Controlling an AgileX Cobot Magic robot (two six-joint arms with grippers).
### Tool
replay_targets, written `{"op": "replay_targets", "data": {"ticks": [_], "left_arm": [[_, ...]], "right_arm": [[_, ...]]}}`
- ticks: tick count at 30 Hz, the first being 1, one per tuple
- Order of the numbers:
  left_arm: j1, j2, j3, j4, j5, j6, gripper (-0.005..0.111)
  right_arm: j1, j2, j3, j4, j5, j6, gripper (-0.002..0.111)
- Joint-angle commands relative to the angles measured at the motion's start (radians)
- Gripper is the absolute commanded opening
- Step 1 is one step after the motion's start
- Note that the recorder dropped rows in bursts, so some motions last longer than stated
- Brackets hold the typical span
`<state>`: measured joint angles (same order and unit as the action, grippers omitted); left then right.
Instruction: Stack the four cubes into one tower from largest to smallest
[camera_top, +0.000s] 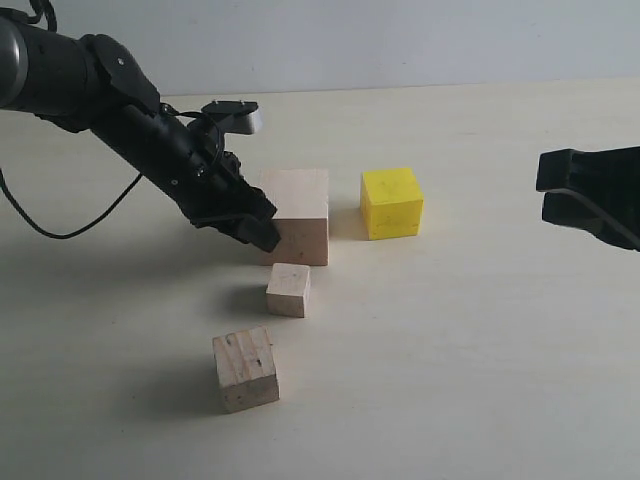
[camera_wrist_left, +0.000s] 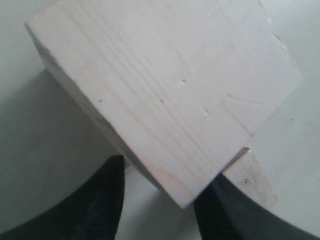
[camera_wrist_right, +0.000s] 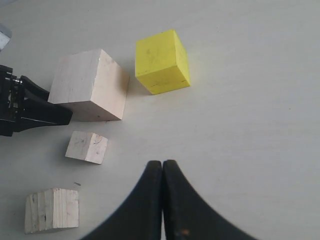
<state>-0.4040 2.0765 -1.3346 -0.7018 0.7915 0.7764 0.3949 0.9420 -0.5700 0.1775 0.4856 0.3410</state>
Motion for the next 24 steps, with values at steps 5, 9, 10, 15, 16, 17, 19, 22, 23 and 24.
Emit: {"op": "replay_targets", "data": {"ticks": [5,9,10,15,16,17,19,22,23,24], "left_arm": [[-0.004,-0.005,0.0,-0.015,0.035,0.005,0.044],[-0.004,-0.005,0.0,-0.015,0.039,0.005,0.044],[-0.004,-0.005,0.0,-0.015,0.039,0.005,0.044],[-0.004,-0.005,0.0,-0.015,0.039,0.005,0.044],[-0.004,-0.005,0.0,-0.015,0.039,0.005,0.044],[-0.004,-0.005,0.0,-0.015,0.039,0.005,0.044],[-0.004,-0.005,0.0,-0.015,0.039,0.005,0.044],[-0.004,-0.005,0.0,-0.015,0.039,0.005,0.044],[-0.004,-0.005,0.0,-0.015,0.039,0.005,0.044],[-0.004,-0.005,0.0,-0.015,0.039,0.005,0.044]], "right_arm": [[0.001,0.001,-0.006,-0.001,-0.008,-0.01,0.0],[0.001,0.001,-0.006,-0.001,-0.008,-0.01,0.0],[0.001,0.001,-0.006,-0.001,-0.008,-0.01,0.0],[0.001,0.001,-0.006,0.004,-0.008,-0.01,0.0],[0.001,0.001,-0.006,0.004,-0.008,-0.01,0.0],[0.001,0.001,-0.006,0.004,-0.008,-0.01,0.0],[0.001,0.001,-0.006,0.004,-0.008,-0.01,0.0],[0.001,0.001,-0.006,0.004,-0.006,-0.01,0.0],[0.001,0.001,-0.006,0.004,-0.006,-0.01,0.0],[0.001,0.001,-0.006,0.004,-0.006,-0.01,0.0]]}}
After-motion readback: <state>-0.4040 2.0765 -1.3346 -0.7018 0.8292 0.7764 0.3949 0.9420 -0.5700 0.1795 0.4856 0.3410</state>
